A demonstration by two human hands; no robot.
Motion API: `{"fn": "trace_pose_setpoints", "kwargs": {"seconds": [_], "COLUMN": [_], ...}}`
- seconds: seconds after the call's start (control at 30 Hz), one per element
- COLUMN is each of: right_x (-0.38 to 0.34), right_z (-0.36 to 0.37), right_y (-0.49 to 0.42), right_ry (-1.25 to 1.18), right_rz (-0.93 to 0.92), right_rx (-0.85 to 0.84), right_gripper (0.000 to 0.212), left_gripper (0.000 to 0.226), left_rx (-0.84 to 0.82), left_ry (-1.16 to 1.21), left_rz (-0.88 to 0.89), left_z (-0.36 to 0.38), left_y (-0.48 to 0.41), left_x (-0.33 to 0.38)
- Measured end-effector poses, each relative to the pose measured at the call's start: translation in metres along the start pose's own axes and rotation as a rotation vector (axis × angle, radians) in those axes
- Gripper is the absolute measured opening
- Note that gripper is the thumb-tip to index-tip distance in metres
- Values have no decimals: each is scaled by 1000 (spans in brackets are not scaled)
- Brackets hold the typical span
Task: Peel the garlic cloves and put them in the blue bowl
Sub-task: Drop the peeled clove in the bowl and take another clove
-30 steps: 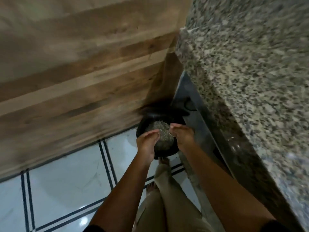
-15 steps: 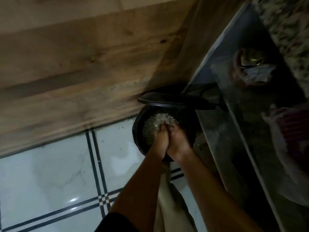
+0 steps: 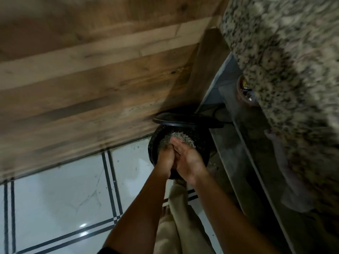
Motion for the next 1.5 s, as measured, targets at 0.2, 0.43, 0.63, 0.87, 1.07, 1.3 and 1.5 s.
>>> {"fn": "trace_pose_setpoints", "kwargs": {"seconds": [0.2, 0.43, 0.63, 0.87, 1.07, 1.3, 1.5], "right_x": [-34, -97, -128, -100, -52, -21, -10], "right_z": [27, 32, -52, -211, -357, -476, -525], "right_y": [89, 238, 360, 477, 556, 588, 595], "right_ry": [1, -121, -314, -513, -568, -573, -605], "right_rz": [-286, -626, -884, -1055, -1087, -946, -910], "right_rx": [19, 19, 188, 471, 691, 780, 768], "right_gripper": [18, 7, 6, 7, 9, 15, 14], "left_gripper": [13, 18, 14, 23, 31, 25, 25], "left_rx": [-52, -288, -603, -933, -1101, -1006, -931], "left_ry": [293, 286, 149, -163, -398, -720, -942], "left_rz": [224, 537, 591, 573, 589, 734, 914], "left_z": [-30, 3, 87, 202, 283, 350, 379], "left_y": [95, 248, 352, 463, 535, 556, 566], "left_x": [67, 128, 107, -13, -150, -259, -300]}}
Point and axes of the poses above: each hand's wrist, its own y-axis away from the middle knuckle, its own z-axis out of the palm, x = y × z, the point moved 2 cm from there along -y, towards the middle knuckle, and after that the axes turned 1 degree about y, right-handed, at the moved point
